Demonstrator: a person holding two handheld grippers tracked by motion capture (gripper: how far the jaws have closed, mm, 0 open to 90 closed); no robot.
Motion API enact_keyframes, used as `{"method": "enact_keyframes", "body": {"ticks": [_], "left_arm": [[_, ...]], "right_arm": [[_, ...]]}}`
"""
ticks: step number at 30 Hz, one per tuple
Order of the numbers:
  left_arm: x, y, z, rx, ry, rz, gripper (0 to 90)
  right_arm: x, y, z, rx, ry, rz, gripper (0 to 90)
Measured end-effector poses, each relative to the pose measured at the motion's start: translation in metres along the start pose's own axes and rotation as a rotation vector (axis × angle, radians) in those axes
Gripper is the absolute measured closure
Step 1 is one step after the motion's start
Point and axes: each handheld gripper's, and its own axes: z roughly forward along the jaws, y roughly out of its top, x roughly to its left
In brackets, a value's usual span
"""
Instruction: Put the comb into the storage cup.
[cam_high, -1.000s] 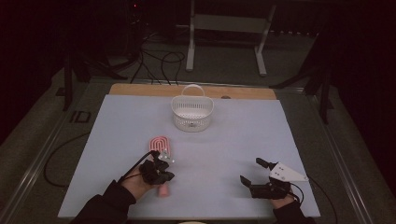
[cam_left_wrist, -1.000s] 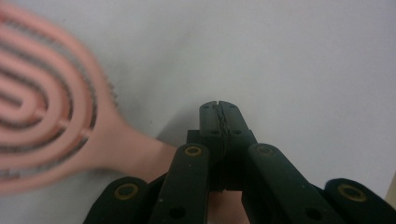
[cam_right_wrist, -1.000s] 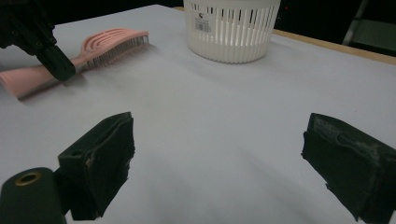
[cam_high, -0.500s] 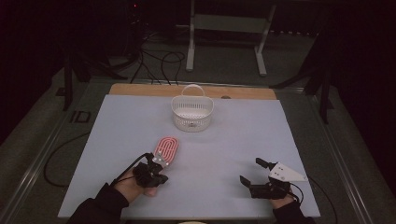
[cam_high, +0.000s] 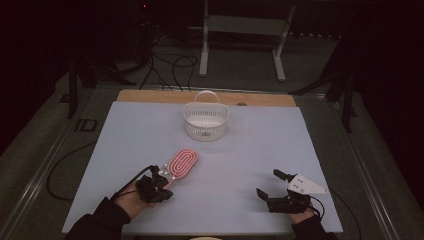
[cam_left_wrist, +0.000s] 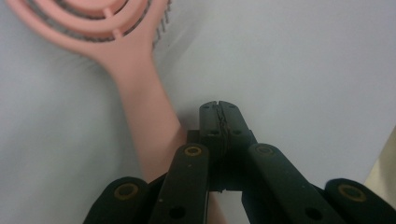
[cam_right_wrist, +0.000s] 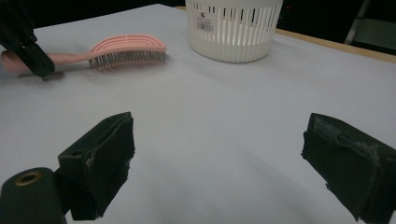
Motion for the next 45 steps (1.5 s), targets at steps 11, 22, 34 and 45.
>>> {"method": "enact_keyframes", "body": {"ticks": [11,22,34,45], "left_arm": [[0.007,-0.007,-0.007,0.041,0.026,-0.006,90.0],[0.014,-0.013,-0.009,0.095,0.069,-0.01,90.0],[0.011,-0.012,-0.018,0.091,0.04,0.021,90.0],[0.011,-0.006,-0.035,0.051,0.028,0.049,90.0]], "right_arm": [[0.0,0.0,0.0,-0.003,0.001,-0.004,8.9],[0.0,0.0,0.0,-0.001,0.001,-0.007,8.9],[0.001,0.0,0.0,-0.001,0.003,-0.005,8.9],[0.001,0.0,0.0,-0.001,0.004,-0.005,8.9]]}}
